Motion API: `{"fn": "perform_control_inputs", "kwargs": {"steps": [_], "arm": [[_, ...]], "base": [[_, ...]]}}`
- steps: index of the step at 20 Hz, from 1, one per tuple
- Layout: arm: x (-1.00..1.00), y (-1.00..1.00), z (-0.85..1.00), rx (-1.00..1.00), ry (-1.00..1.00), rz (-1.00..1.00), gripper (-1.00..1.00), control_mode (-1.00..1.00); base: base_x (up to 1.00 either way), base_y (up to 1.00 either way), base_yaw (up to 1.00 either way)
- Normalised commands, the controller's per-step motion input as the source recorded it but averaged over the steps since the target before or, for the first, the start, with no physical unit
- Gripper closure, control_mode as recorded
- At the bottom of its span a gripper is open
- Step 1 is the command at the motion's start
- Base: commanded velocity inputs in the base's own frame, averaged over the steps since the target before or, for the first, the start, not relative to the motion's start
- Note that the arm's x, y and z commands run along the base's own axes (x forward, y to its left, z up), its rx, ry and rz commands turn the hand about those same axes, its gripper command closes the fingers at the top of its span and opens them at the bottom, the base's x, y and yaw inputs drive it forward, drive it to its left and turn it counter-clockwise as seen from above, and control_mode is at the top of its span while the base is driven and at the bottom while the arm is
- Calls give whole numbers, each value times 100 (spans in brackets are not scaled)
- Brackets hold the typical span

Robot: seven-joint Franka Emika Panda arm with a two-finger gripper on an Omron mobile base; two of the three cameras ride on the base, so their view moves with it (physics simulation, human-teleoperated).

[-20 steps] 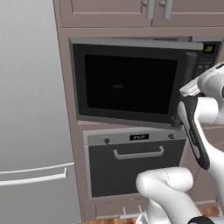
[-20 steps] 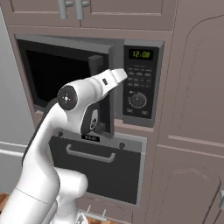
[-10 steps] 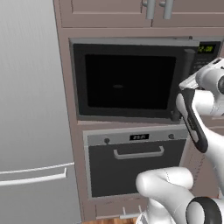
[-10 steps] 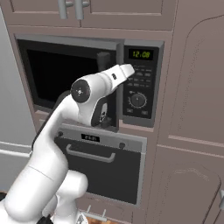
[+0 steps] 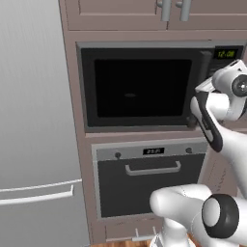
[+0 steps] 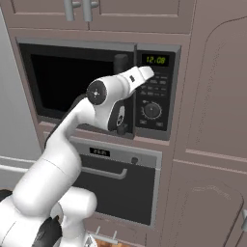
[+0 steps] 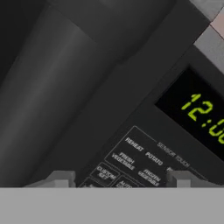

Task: Pick the mug from the counter and place it inside the microwave. Then close the microwave.

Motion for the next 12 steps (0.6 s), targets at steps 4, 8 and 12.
{"fn": "perform_control_inputs", "kwargs": {"steps": [4,8,12], "arm": [[38,0,0,0,0,-7,-100,-100],[35,0,0,0,0,-8,-100,-100],[34,0,0,0,0,-8,-100,-100]], "base": [[0,0,0],[0,0,0],[0,0,0]]}}
